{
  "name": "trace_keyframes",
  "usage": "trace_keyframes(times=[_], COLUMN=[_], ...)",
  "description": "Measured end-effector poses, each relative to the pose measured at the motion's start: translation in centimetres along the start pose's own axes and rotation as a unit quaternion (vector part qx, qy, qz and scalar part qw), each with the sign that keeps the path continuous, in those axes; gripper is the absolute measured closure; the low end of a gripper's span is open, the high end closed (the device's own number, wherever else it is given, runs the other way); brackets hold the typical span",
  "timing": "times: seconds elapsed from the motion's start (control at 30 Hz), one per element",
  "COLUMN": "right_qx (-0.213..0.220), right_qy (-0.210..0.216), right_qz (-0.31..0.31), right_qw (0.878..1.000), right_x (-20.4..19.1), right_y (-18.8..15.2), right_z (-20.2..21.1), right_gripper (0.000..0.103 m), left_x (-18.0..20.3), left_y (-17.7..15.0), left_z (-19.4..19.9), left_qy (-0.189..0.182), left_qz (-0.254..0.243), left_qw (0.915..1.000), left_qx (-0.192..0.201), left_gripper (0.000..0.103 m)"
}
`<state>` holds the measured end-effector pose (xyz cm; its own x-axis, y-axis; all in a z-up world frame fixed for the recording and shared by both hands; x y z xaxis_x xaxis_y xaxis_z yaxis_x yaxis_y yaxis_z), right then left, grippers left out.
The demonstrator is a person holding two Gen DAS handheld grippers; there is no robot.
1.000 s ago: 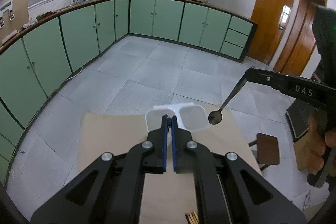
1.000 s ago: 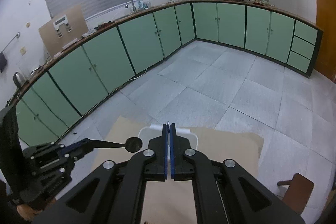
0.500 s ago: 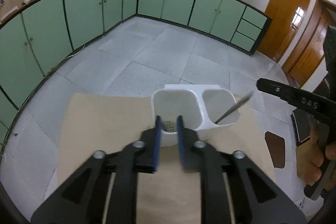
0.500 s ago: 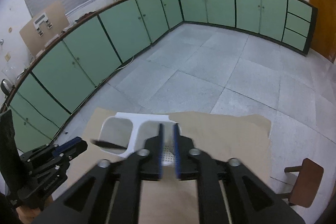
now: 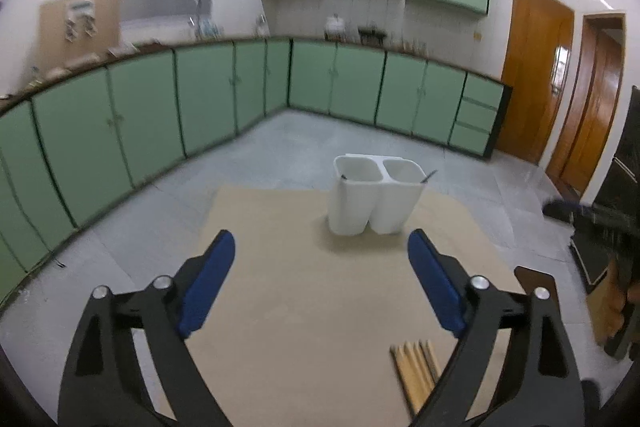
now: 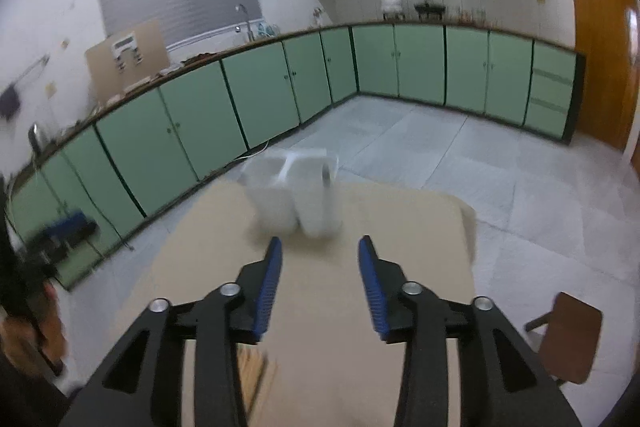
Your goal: Organize utensils
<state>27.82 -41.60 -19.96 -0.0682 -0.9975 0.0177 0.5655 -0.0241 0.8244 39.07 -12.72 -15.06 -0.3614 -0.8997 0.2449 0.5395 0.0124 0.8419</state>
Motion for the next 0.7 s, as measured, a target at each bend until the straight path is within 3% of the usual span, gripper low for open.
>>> trace_keyframes(times=[0.23, 0.37, 0.53, 0.7], right_qx=[0.007, -0.011, -0.043, -0.075], right_qy=[-0.025, -0.008, 0.013, 0.031], right_qz=[0.001, 0.027, 0.071, 0.112], right_qw=[1.000, 1.000, 0.996, 0.990], right_x=[-6.5, -10.9, -14.3, -16.2], right_y=[-14.3, -20.3, -22.8, -24.3], right_z=[6.9, 7.4, 6.1, 4.9], right_gripper=[0.056, 0.056, 0.056, 0.057], left_x=[-1.1, -1.2, -2.2, -3.2], left_y=[-10.6, -15.6, -18.4, -21.0], left_z=[9.9, 11.6, 12.1, 11.0], left_qy=[0.008, 0.002, 0.017, 0.031], left_qz=[0.003, 0.015, 0.018, 0.035], left_qw=[0.9988, 0.9994, 0.9996, 0.9982], left_qx=[0.048, 0.031, 0.012, -0.038], left_gripper=[0.010, 0.010, 0.010, 0.010])
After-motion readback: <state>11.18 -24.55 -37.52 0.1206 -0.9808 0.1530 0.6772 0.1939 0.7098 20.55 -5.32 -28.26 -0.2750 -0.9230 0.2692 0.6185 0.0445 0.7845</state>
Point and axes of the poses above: each gripper's, at about its wrist camera, not at the fingertips, and z roughly against the way its jaws point, x to its right, y to its top, the point moved 5 cm from there along -z, roughly the way its jaws point, and after that the axes turned 11 degrees about z, right-handed, at the moved point
